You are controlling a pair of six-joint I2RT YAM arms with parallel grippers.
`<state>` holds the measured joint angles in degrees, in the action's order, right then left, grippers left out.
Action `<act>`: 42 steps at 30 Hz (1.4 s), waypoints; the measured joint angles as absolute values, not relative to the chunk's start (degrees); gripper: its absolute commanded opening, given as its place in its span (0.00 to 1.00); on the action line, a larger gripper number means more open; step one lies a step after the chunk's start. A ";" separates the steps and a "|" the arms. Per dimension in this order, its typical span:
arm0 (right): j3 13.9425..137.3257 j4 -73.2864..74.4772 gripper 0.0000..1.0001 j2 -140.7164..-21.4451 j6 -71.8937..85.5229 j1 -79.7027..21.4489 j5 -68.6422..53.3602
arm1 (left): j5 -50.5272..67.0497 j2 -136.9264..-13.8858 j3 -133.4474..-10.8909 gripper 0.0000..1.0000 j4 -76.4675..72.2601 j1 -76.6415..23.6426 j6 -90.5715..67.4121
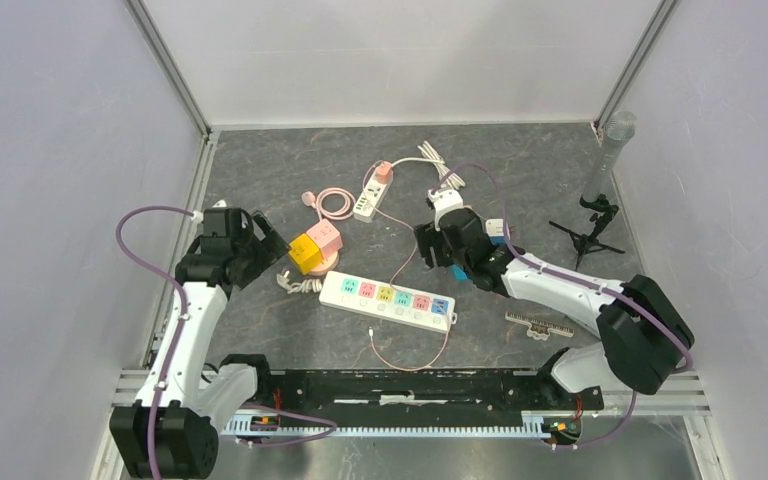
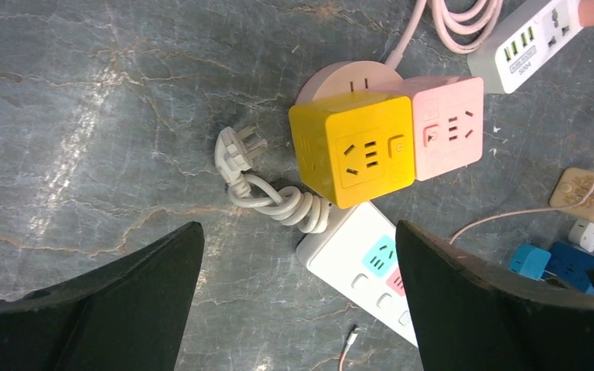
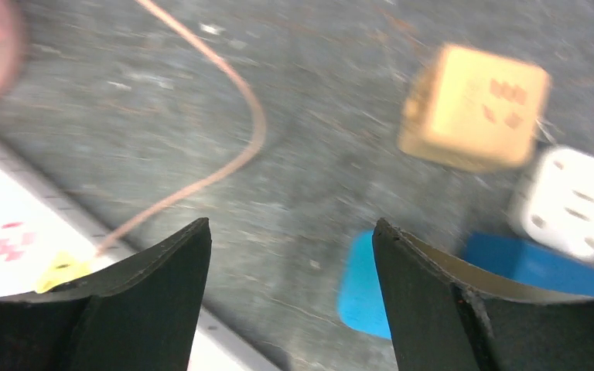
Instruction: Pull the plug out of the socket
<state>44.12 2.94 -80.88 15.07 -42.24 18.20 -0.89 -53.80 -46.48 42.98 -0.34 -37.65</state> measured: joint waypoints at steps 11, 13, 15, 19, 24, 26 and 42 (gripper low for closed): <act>53.19 -12.97 0.94 -89.86 19.79 -46.24 -4.91 | 5.89 -54.00 -42.30 1.00 38.76 -0.34 -37.95; 56.60 -14.83 0.93 -93.56 20.84 -47.07 -6.22 | 7.09 -54.52 -40.99 1.00 37.50 -0.34 -38.52; 59.53 -16.51 0.92 -96.92 22.31 -47.64 -7.11 | 8.05 -55.42 -40.21 1.00 36.62 -0.34 -39.20; 64.14 -18.72 0.77 -102.63 25.89 -47.79 -6.39 | 8.73 -57.43 -39.72 1.00 35.16 -0.34 -40.27; 70.57 -19.22 0.59 -110.13 28.88 -48.03 -5.34 | 8.69 -58.65 -39.64 0.95 32.99 -0.34 -42.22; 73.25 -19.29 0.54 -113.21 29.36 -48.16 -5.56 | 8.69 -59.48 -39.64 0.92 31.90 -0.34 -42.98; 74.37 -22.81 0.34 -117.93 29.74 -49.93 -10.11 | 9.78 -71.48 -44.77 0.71 29.06 -0.08 -44.73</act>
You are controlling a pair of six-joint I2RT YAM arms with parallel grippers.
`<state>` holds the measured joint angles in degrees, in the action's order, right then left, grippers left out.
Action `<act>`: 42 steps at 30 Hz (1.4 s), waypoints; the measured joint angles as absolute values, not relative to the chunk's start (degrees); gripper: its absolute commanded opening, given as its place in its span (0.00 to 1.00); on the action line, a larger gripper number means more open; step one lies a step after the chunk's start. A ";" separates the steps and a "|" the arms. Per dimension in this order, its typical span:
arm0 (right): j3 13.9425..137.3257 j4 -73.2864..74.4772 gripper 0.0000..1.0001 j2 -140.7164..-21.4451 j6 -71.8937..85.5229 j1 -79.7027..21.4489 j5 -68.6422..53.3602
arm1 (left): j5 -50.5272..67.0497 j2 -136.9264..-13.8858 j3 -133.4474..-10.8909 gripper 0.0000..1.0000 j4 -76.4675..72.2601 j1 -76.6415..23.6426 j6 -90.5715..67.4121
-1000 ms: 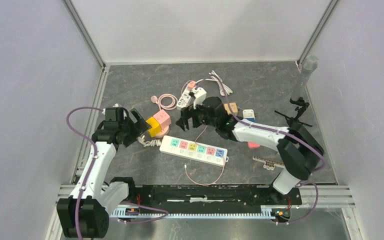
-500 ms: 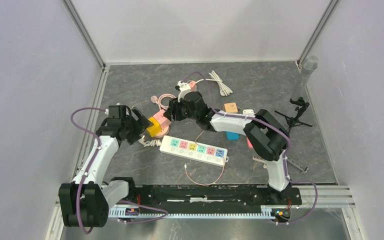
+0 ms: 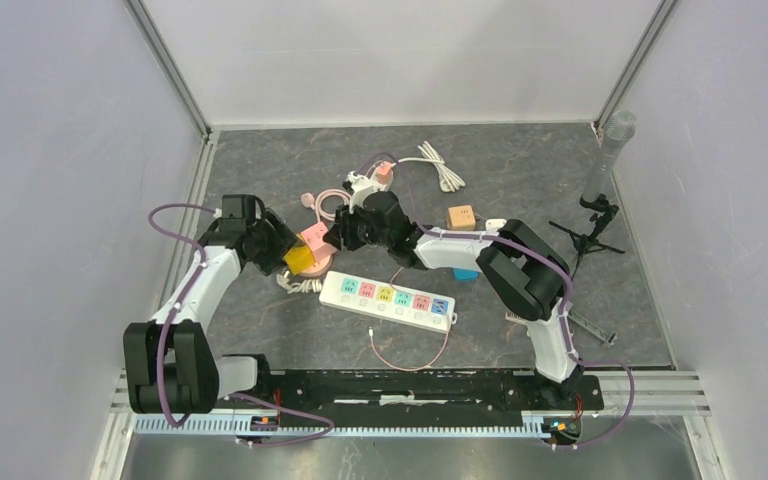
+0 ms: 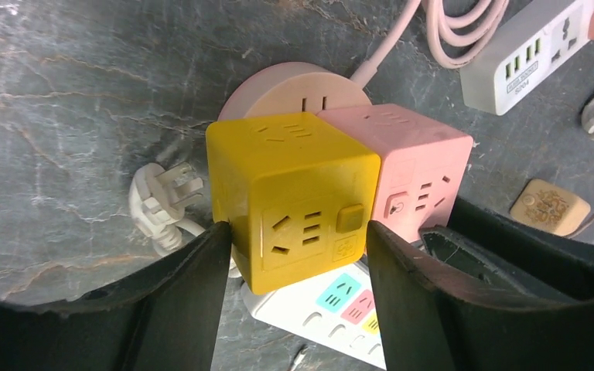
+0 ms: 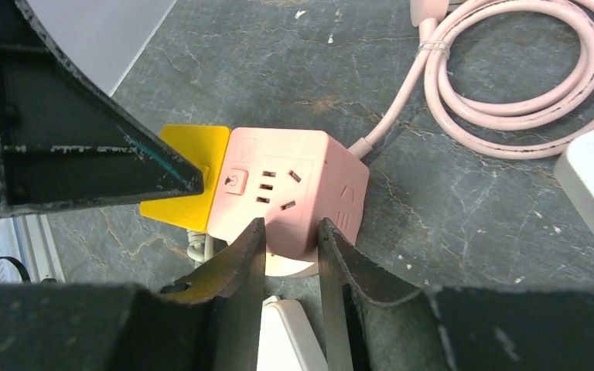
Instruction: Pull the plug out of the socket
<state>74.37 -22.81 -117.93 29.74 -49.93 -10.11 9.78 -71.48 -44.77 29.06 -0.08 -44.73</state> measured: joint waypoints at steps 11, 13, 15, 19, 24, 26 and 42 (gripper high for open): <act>73.89 -24.36 0.37 -117.93 27.55 -54.48 -8.12 | 1.34 -69.08 -45.93 0.89 34.00 0.03 -43.40; 74.65 -22.94 0.43 -117.93 26.02 -55.33 -8.05 | -0.19 -68.40 -45.93 0.93 34.44 0.03 -43.42; 75.00 -22.04 0.57 -117.91 24.64 -55.79 -7.90 | -1.32 -67.90 -45.93 0.95 34.46 0.03 -43.44; 75.02 -21.26 0.81 -117.82 20.21 -55.92 -8.21 | -2.92 -67.11 -46.33 0.98 34.70 -0.03 -43.46; 75.02 -23.00 0.93 -117.80 14.41 -52.90 -16.03 | -5.50 -67.09 -48.10 1.00 36.91 -0.08 -43.44; 75.64 -24.03 0.94 -118.02 12.80 -50.61 -21.32 | -6.70 -66.78 -48.73 1.00 37.78 -0.08 -43.44; 86.96 -34.85 0.95 -129.51 2.74 -46.85 -48.18 | -5.67 -67.59 -51.07 1.00 41.91 3.18 -42.02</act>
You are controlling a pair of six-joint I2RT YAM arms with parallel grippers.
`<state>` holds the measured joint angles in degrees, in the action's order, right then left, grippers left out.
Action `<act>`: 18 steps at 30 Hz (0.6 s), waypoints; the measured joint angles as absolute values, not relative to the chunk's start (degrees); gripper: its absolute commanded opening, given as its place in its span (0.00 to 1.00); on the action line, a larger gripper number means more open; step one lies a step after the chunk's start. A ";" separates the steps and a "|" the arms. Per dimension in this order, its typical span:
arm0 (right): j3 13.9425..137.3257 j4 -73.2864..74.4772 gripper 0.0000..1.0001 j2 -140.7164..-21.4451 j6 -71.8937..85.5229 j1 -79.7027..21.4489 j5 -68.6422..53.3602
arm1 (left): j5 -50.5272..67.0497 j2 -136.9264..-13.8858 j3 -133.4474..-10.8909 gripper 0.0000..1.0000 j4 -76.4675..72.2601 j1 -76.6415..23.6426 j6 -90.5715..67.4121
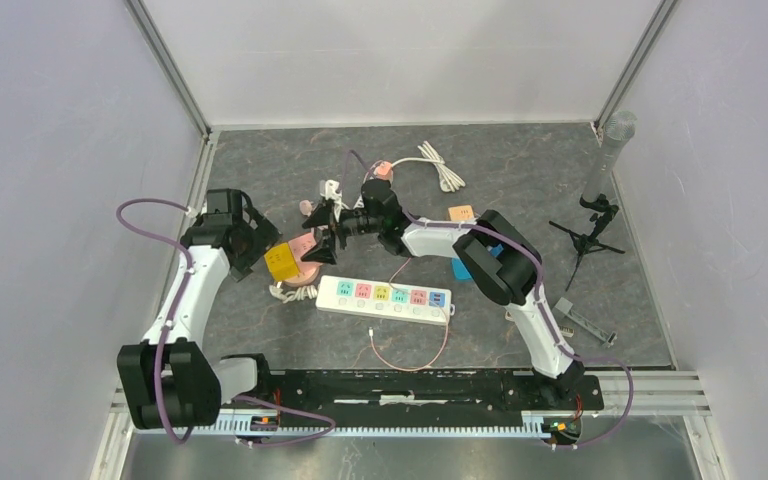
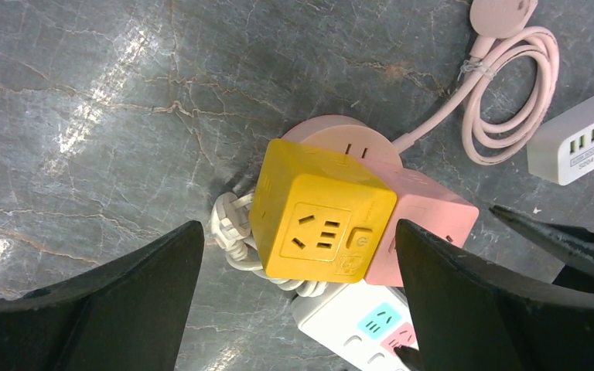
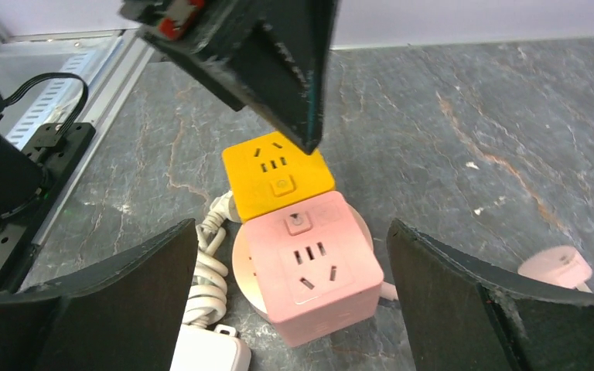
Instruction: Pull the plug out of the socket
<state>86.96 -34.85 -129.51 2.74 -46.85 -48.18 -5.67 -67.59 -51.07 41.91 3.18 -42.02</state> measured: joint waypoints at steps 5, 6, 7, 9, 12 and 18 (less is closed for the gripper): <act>83.50 -44.84 0.95 -130.67 3.14 -47.09 -49.93 | -4.86 -68.73 -51.44 1.00 42.46 3.66 -40.97; 83.50 -45.87 0.95 -131.04 2.94 -47.09 -50.04 | -4.75 -68.99 -51.68 1.00 42.68 3.77 -40.80; 83.50 -46.33 0.95 -131.24 2.63 -47.09 -50.04 | -4.45 -69.14 -51.86 1.00 42.92 3.86 -40.45; 83.50 -46.30 0.95 -131.44 1.63 -47.09 -49.93 | -4.34 -69.23 -52.03 1.00 43.22 4.08 -39.99; 83.64 -46.22 0.95 -131.72 0.56 -47.09 -49.19 | -4.14 -69.28 -52.03 1.00 43.48 4.43 -39.57; 87.22 -42.98 0.93 -135.57 1.21 -47.09 -47.29 | -3.62 -69.69 -52.14 1.00 43.79 4.54 -39.55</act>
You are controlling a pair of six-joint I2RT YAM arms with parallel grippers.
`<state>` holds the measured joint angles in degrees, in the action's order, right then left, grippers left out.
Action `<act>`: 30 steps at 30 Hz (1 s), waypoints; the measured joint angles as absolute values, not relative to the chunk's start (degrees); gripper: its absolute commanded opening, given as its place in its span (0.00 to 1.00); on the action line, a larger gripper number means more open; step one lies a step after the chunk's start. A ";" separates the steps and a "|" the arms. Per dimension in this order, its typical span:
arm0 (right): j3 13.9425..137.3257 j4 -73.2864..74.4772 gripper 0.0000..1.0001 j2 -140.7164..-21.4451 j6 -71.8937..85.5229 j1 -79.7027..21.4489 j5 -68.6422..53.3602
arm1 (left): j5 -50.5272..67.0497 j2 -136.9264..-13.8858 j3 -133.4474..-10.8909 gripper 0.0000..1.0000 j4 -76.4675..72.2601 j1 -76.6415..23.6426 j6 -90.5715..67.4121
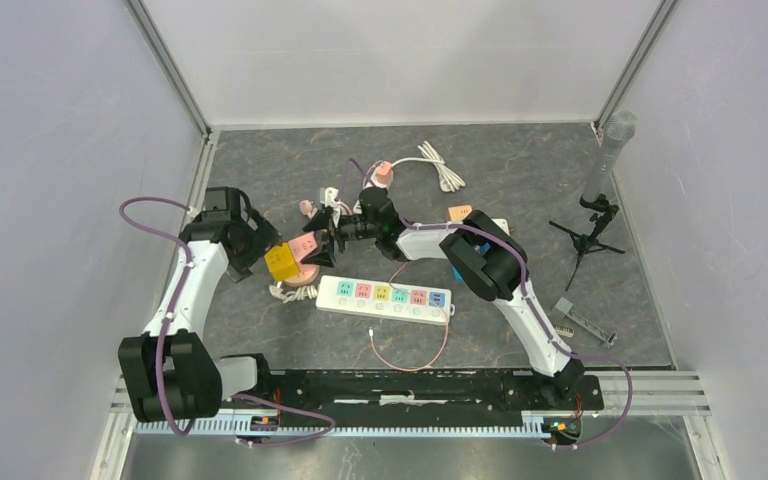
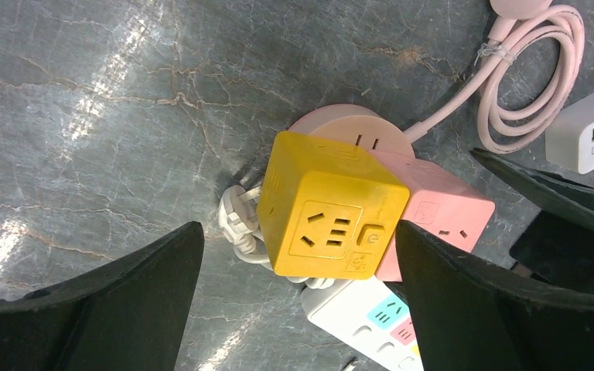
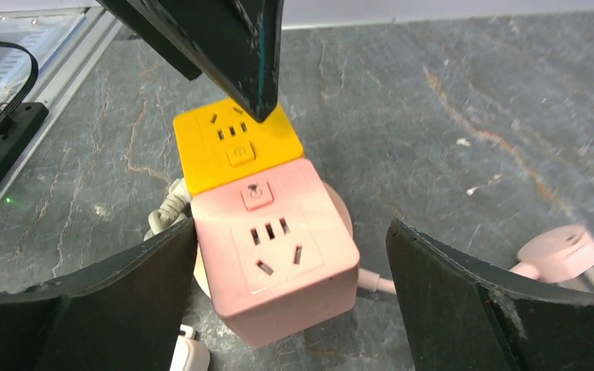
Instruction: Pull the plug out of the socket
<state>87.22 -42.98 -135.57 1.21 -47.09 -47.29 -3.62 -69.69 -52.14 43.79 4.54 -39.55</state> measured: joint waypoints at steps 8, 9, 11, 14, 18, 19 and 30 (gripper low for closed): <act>85.86 -41.50 0.84 -136.38 0.03 -47.83 -47.64 | -1.19 -70.28 -52.14 0.99 43.83 4.54 -39.55; 85.21 -41.21 0.82 -136.29 -1.23 -48.18 -47.33 | -0.89 -70.28 -52.14 0.99 43.83 4.54 -39.55; 84.42 -40.60 0.75 -136.14 -4.14 -48.88 -45.87 | 0.05 -70.26 -52.14 0.99 43.72 4.54 -39.57; 84.03 -39.35 0.64 -135.72 -7.07 -50.09 -43.42 | 0.60 -70.13 -52.14 0.99 43.51 4.54 -39.57; 81.71 -40.95 0.53 -134.54 -7.05 -51.35 -40.18 | 0.56 -69.87 -52.12 0.99 43.35 4.54 -39.55; 81.01 -41.78 0.50 -134.30 -6.68 -51.46 -39.53 | 0.54 -69.76 -52.10 0.99 43.33 4.54 -39.55; 77.41 -48.27 0.37 -133.97 -3.66 -52.16 -34.09 | 0.10 -69.12 -49.50 0.91 43.07 4.56 -39.57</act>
